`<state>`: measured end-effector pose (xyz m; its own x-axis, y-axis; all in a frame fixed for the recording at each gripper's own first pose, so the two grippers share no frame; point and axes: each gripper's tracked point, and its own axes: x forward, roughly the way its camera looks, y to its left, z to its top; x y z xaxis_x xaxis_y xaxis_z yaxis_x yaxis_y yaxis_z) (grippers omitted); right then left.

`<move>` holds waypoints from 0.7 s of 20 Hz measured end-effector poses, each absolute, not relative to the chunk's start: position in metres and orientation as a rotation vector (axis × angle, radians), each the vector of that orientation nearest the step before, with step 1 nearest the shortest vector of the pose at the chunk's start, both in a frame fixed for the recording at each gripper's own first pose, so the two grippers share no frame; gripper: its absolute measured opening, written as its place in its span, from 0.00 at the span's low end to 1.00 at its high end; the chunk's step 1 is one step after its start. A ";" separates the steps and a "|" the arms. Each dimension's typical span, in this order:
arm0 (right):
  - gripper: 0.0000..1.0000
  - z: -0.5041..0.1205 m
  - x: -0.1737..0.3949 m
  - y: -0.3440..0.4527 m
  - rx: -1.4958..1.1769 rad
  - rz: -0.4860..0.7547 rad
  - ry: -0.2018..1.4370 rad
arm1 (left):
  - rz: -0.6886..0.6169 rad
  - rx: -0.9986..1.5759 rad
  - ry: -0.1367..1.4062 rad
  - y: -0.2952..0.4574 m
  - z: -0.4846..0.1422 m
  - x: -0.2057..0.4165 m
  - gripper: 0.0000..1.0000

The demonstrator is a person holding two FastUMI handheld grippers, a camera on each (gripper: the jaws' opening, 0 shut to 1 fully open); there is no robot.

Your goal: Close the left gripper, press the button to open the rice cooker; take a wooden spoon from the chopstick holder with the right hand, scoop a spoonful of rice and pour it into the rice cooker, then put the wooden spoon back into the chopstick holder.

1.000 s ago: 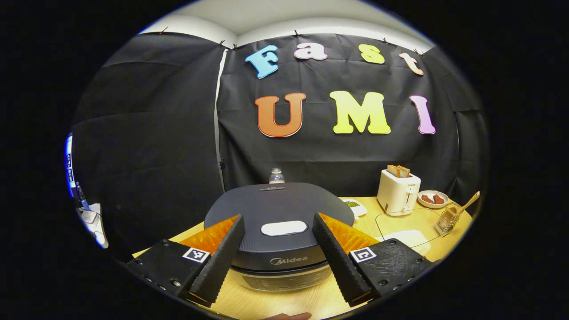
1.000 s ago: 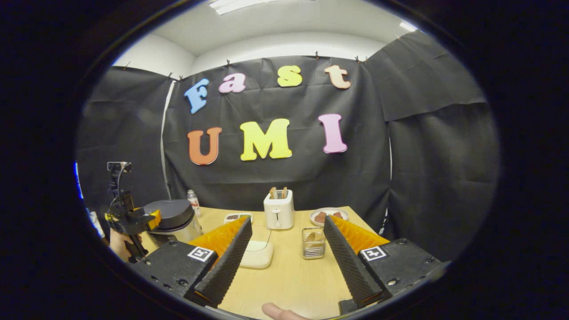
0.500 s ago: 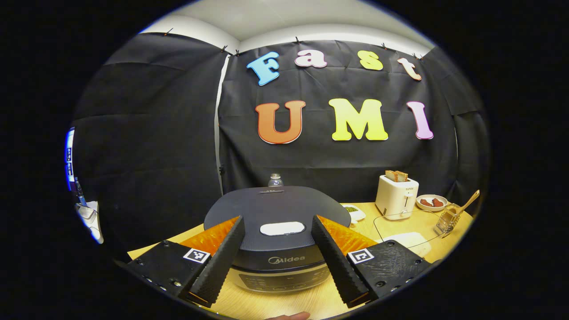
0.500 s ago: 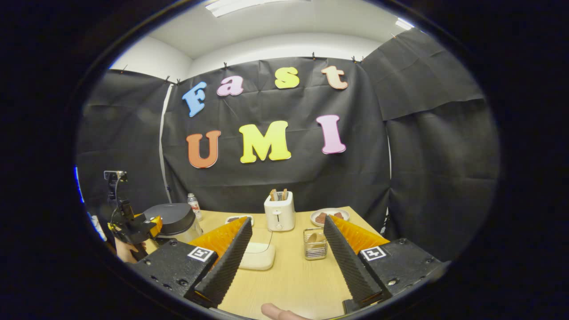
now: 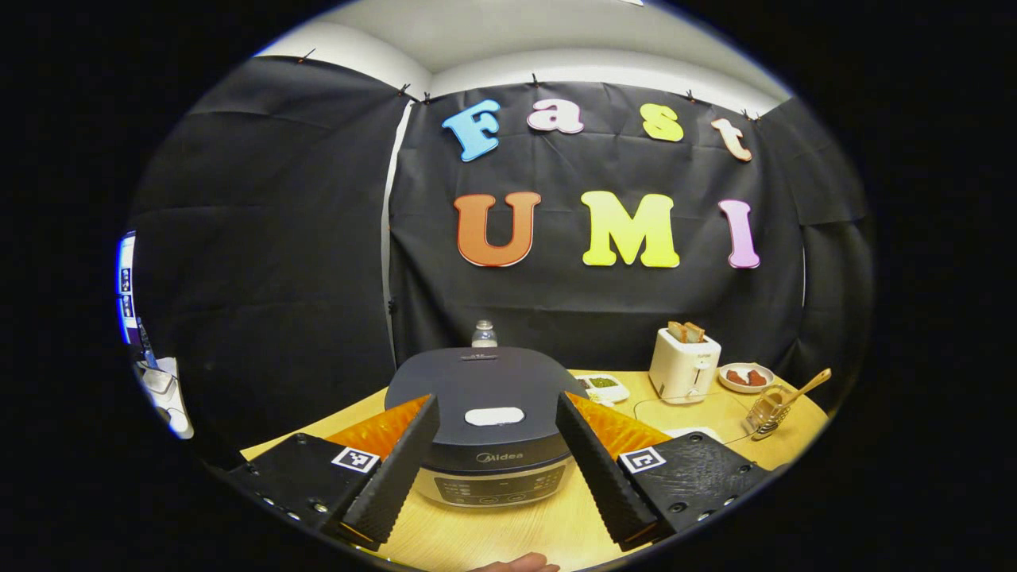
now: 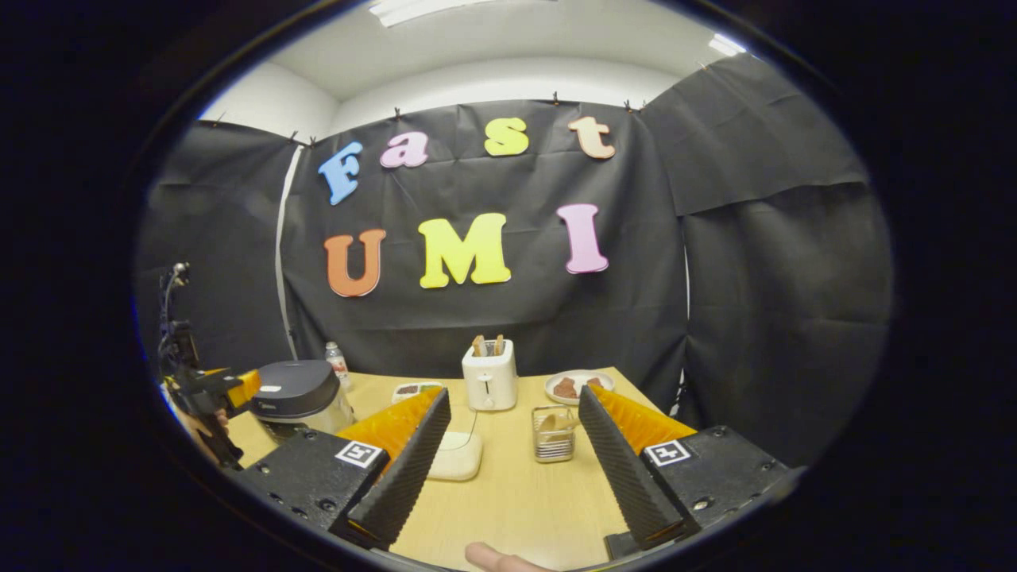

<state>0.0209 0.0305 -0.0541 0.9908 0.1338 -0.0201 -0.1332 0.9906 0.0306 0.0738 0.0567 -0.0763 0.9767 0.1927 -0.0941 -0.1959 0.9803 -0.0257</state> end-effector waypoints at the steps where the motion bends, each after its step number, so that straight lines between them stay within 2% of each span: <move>1: 1.00 -0.052 0.020 0.030 0.025 0.128 0.020 | 0.182 -0.032 0.088 0.052 -0.070 0.068 0.94; 9: 1.00 -0.035 0.012 0.019 0.009 0.097 -0.016 | 0.078 0.034 0.012 0.000 -0.006 0.016 0.94; 14: 1.00 -0.027 0.005 0.015 0.002 0.086 -0.031 | 0.046 0.030 0.006 -0.022 0.013 -0.009 0.95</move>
<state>0.0054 0.0150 -0.0273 0.9958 0.0857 0.0313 -0.0857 0.9963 0.0008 -0.0094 -0.0218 0.0135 0.9989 0.0456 -0.0053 -0.0454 0.9985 0.0306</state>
